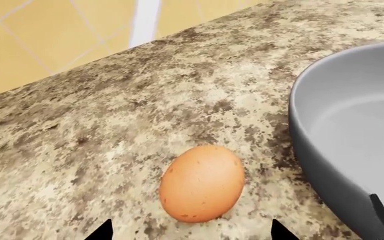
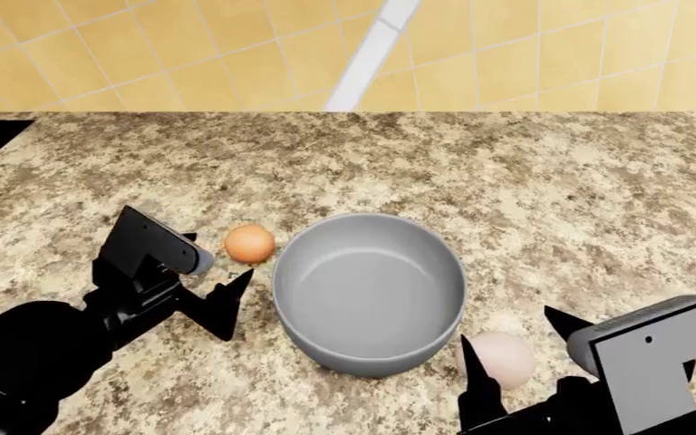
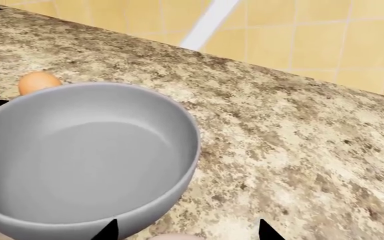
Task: Place the eggs and milk next to the bowl.
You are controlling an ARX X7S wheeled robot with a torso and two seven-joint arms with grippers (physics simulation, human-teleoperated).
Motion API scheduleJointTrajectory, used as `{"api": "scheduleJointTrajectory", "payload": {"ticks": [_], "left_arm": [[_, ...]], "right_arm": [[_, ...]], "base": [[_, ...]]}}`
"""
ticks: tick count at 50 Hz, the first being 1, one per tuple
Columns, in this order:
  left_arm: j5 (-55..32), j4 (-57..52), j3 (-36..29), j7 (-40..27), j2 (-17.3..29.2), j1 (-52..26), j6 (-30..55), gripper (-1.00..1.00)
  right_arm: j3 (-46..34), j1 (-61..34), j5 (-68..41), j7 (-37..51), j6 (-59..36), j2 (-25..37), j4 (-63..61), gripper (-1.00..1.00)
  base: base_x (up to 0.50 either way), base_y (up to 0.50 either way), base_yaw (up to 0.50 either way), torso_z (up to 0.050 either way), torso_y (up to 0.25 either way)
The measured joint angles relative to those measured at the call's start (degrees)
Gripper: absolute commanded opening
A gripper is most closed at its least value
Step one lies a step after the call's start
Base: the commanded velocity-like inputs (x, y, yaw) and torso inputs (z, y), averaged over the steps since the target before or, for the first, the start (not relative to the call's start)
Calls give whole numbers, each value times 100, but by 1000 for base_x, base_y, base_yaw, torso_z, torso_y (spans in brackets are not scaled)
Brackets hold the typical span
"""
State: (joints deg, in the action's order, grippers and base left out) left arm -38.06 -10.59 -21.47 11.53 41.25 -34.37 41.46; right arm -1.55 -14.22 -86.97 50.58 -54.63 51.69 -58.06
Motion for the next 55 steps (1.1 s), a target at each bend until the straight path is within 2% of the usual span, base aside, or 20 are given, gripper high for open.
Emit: {"api": "scheduleJointTrajectory", "payload": {"ticks": [13, 22, 33, 44, 55], "left_arm": [[-378, -566, 436, -167, 235, 301, -44, 100], [-1003, -1235, 1053, -499, 411, 626, -13, 100], [-1902, -2071, 1903, -1162, 482, 1187, -1, 100], [-2427, -2625, 2477, -1635, 425, 1744, -120, 100], [-2517, -2842, 2630, -1763, 391, 1954, -195, 100]], "right_arm": [[39, -318, -347, 286, -90, -10, -134, 100], [1032, -821, -1825, 1281, -1365, -828, -164, 100], [1443, -1432, -3438, 2902, -2289, -1531, -180, 100], [1949, -1616, -4119, 3593, -2932, -1972, -189, 100], [2274, -1657, -4396, 3823, -3233, -2199, -193, 100]], "base": [[0, 0, 0, 0, 0], [0, 0, 0, 0, 0], [0, 0, 0, 0, 0], [0, 0, 0, 0, 0], [0, -70, 0, 0, 0]]}}
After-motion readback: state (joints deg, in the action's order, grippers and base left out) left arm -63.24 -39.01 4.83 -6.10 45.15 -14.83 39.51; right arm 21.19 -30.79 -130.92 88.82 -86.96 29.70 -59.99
